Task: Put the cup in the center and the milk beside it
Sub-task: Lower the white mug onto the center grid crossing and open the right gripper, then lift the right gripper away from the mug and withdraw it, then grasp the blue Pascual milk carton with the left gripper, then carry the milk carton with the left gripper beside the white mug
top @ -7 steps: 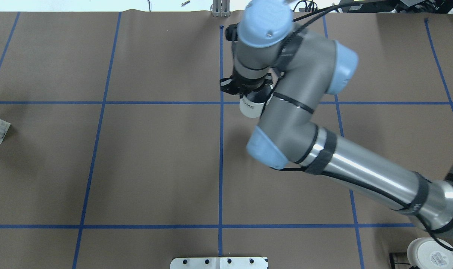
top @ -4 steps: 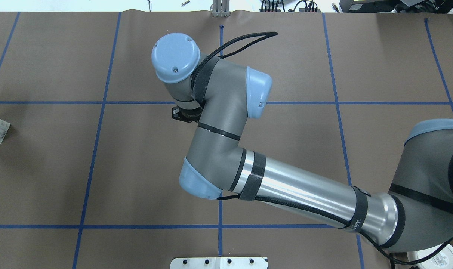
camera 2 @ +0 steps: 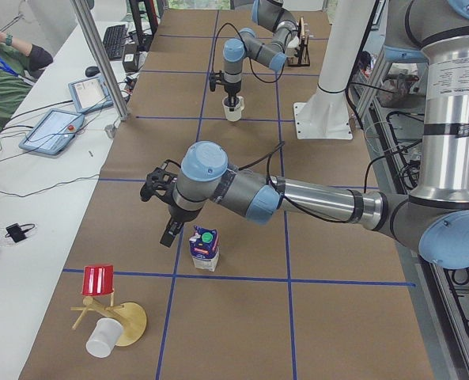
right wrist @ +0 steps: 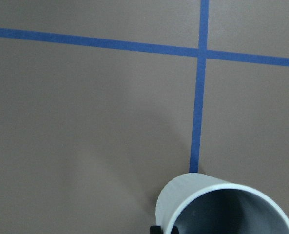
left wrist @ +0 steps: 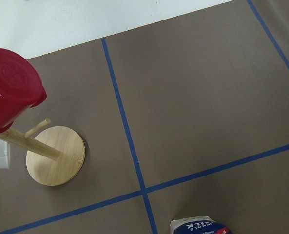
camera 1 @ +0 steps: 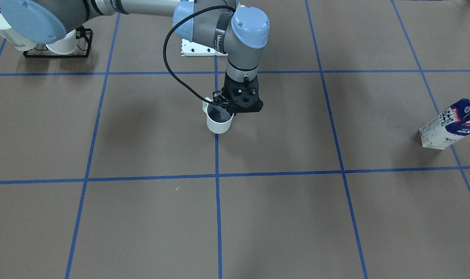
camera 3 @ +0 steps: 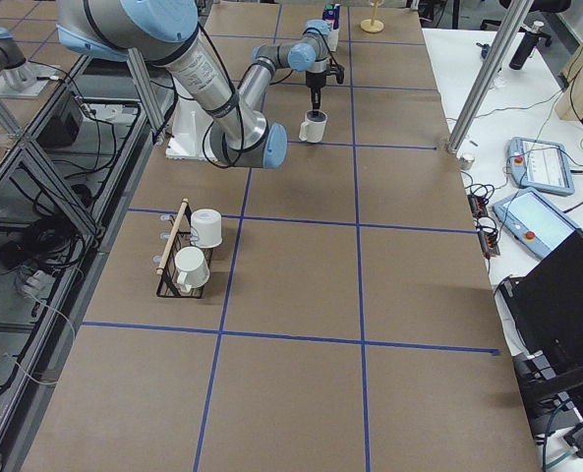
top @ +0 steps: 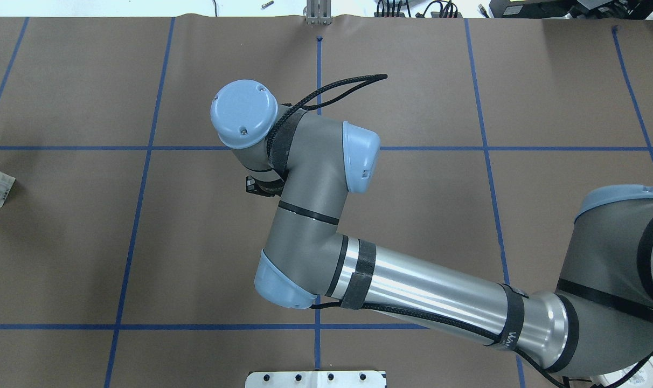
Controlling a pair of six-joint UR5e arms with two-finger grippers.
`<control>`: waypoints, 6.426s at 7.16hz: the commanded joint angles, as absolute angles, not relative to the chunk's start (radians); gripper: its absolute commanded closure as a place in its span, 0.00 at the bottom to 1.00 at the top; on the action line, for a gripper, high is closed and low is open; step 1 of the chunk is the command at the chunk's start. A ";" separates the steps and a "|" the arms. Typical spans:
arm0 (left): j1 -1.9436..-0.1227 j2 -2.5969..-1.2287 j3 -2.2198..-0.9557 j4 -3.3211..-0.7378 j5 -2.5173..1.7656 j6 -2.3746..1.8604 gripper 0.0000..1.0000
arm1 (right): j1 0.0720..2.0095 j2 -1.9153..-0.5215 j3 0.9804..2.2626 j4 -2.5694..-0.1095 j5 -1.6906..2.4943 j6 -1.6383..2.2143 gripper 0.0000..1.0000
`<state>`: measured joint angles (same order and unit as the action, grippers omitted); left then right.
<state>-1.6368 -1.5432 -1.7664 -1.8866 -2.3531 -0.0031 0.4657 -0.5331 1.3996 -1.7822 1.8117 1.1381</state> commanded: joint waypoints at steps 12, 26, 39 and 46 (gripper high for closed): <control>-1.634 -1.548 -1.766 -1.888 -2.378 0.009 0.01 | 1.165 -0.928 1.648 -1.729 2.131 0.448 0.00; -1.381 -1.445 -1.645 -2.107 -2.364 -0.144 0.24 | 1.511 -1.497 1.652 -1.614 2.221 0.029 0.00; -1.078 -1.810 -2.079 -1.587 -2.221 -0.828 1.00 | 1.511 -1.509 1.652 -1.614 2.217 0.028 0.00; -0.601 -2.301 -1.892 -1.356 -1.894 -1.239 1.00 | 1.511 -1.519 1.652 -1.614 2.218 0.028 0.00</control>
<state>-0.6232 -2.2433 -1.9554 -1.3521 -1.9060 -1.2303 1.5110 -1.5185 1.6523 -1.6138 2.2181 0.0276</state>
